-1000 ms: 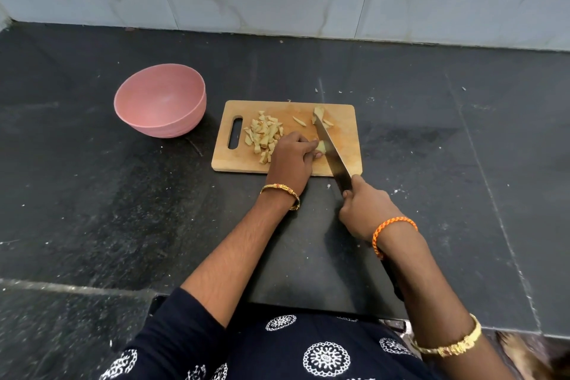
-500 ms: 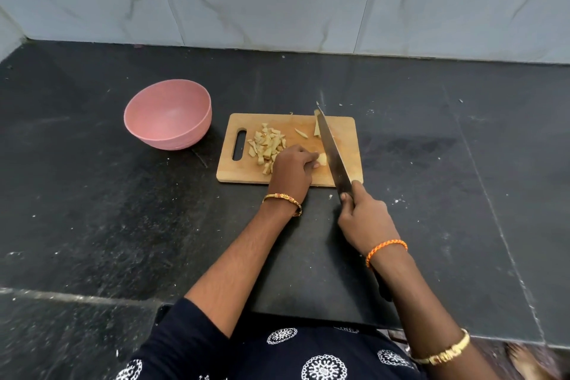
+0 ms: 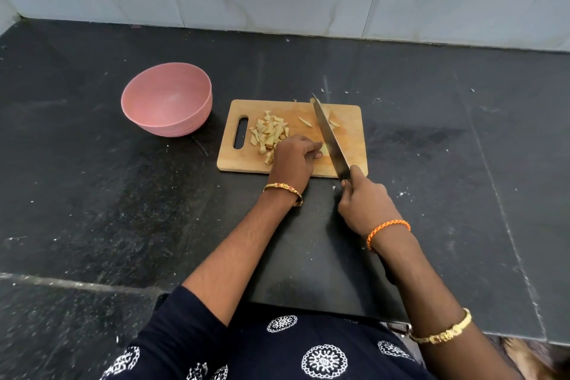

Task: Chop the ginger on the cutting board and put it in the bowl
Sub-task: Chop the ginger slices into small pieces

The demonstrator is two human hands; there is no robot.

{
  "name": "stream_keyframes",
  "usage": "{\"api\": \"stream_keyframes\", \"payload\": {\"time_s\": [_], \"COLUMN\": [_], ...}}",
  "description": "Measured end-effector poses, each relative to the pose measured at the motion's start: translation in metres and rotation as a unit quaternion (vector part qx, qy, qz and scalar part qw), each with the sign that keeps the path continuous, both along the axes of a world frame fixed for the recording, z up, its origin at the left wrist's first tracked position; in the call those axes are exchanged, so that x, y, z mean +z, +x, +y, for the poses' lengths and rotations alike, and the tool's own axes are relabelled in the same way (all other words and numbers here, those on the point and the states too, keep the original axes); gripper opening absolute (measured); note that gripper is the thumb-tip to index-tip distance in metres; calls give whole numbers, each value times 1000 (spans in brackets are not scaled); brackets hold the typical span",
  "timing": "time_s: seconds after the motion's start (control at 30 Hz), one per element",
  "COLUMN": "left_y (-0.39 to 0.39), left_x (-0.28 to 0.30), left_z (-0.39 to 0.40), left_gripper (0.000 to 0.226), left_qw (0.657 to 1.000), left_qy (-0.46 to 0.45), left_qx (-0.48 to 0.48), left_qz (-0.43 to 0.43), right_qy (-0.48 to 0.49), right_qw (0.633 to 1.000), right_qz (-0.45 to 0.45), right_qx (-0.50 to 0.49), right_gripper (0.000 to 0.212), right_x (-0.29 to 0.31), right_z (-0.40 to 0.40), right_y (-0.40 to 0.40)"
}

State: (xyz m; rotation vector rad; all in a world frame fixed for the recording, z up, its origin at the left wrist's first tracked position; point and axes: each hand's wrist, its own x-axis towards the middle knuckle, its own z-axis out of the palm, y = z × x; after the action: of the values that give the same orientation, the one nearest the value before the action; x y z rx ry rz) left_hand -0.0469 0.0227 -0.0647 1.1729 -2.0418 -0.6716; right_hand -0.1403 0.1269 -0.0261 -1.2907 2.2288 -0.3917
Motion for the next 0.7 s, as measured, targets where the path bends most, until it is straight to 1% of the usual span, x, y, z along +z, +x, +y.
{"api": "stream_keyframes", "payload": {"time_s": [0.1,0.2,0.4,0.47,0.57,0.63,0.7], "left_y": [0,0,1,1,2,3,3], "left_x": [0,-2,0,2,3,3,4], "left_z": [0,0,0,0,-1,-3,-2], "left_gripper": [16,15,15,15,16,16,17], "left_qw": [1000,1000,999,999,999,999,1000], "left_qy": [-2,-1,25,28,31,33,29], "left_qx": [2,5,22,22,13,10,5], "left_qz": [7,11,33,36,18,12,9], "right_qy": [42,85,111,75,-27,-66,-82], "right_qw": [999,996,993,997,997,996,995], "right_qz": [-2,-9,-26,-27,-30,-30,-26], "right_qx": [19,31,10,-21,-62,-58,-49], "right_gripper": [9,16,18,16,8,12,10], "right_x": [8,13,17,13,2,-7,-14], "right_z": [-4,-4,11,26,43,42,35], "right_y": [-4,-3,-4,-5,7,11,10]}}
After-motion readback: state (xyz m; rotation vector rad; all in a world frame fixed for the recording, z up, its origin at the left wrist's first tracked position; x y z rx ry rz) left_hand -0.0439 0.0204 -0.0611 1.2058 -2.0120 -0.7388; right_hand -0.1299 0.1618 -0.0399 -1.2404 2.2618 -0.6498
